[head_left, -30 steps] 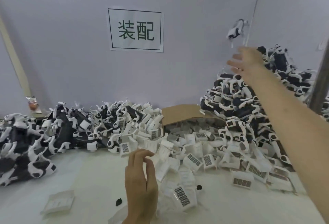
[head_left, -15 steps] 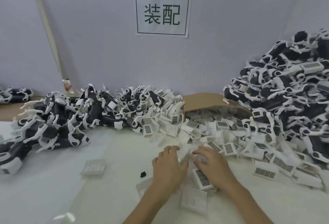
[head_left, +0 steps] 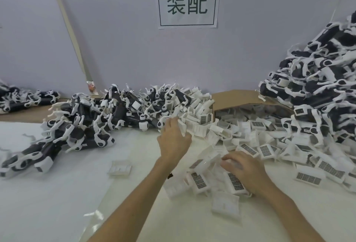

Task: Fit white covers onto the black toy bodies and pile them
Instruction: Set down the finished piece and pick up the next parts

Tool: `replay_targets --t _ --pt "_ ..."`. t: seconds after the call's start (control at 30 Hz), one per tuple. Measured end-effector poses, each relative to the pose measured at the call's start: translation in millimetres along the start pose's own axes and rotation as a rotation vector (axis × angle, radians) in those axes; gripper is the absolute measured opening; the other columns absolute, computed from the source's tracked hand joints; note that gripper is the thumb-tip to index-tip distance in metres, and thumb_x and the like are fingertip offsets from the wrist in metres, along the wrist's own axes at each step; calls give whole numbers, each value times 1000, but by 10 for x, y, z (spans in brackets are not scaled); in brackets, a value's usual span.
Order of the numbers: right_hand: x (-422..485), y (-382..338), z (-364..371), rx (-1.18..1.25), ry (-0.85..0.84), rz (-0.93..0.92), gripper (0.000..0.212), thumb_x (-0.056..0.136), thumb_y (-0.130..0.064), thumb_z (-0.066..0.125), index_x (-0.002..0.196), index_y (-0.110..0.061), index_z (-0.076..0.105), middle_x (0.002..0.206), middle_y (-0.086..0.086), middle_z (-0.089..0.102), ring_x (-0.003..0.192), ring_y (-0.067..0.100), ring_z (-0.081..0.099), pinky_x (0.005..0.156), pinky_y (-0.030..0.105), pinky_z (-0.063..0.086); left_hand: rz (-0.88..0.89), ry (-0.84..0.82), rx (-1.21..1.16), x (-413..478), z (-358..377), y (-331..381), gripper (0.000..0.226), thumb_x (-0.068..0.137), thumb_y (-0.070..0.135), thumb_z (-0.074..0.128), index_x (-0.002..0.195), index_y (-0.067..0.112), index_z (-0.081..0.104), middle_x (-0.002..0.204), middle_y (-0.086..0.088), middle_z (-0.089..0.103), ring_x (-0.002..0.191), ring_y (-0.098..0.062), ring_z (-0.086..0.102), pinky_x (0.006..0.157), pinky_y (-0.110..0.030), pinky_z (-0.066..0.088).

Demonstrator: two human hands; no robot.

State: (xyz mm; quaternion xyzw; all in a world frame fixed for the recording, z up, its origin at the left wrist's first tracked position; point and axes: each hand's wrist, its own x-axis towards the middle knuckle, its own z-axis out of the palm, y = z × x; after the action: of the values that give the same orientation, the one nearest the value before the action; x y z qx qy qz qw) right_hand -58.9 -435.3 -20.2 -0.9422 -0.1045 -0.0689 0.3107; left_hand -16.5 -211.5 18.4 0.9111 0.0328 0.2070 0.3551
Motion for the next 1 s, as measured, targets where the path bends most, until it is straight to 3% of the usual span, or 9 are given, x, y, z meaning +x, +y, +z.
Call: replay_targets --t 0.13,0.2,0.37,0.47,0.57,0.67,0.73,0.83,1.0 --pt "-44 -10 5 -35 -148 -80 28 76 -61 73 97 -44 65 123 -23 47 123 2 44 114 42 28 32 -80 375 597 -215 -367 79 98 30 58 161 16 11 169 -5 8 153 -36 14 118 -57 22" --pt "-40 -12 14 24 -109 -61 17 77 -51 80 83 -40 68 123 -22 51 124 5 47 114 46 28 8 -204 410 786 -296 -608 82 99 33 57 161 16 6 168 -6 17 150 -37 23 117 -57 28" --pt "-13 -4 67 55 -40 -54 23 81 -32 81 68 -25 63 113 -23 59 117 6 53 105 39 36 55 -227 408 856 -254 -924 49 95 22 57 141 10 47 137 -14 54 133 -36 43 104 -44 43" --pt "-11 10 82 30 9 -62 27 85 -28 77 69 -20 57 109 -12 61 113 11 53 98 37 37 45 -281 368 774 -184 -954 56 93 26 64 143 17 41 124 -13 58 113 -33 58 84 -37 48" --pt "0 3 82 0 122 -65 30 88 -22 74 68 -19 52 114 -6 57 112 13 48 102 43 35 157 -143 495 724 -154 -995 42 91 34 67 128 19 52 129 -9 47 114 -29 52 87 -39 48" --pt "0 -18 61 90 275 -108 36 87 -9 72 65 -18 45 102 -5 59 104 19 52 85 38 36 308 -134 397 713 -154 -931 22 88 25 69 102 14 56 135 -4 47 112 -27 53 83 -40 49" --pt "-6 -24 40 144 361 -115 40 86 -6 70 63 -17 38 85 -8 58 87 18 55 72 36 37 330 -190 336 691 -152 -861 24 87 23 69 91 16 47 117 -2 59 96 -28 57 66 -35 44" --pt "-32 -30 16 187 454 -84 48 88 -9 69 61 -18 30 53 -8 37 52 9 37 53 19 32 277 -221 388 629 -106 -813 28 88 21 67 97 18 40 92 -3 60 83 -27 55 56 -31 31" --pt "-61 -74 -29 274 459 -43 47 91 -18 69 59 -14 35 52 -7 34 53 11 36 55 27 32 366 -185 508 535 -40 -761 62 81 -5 62 138 10 40 122 -11 60 109 -33 59 79 -40 48"
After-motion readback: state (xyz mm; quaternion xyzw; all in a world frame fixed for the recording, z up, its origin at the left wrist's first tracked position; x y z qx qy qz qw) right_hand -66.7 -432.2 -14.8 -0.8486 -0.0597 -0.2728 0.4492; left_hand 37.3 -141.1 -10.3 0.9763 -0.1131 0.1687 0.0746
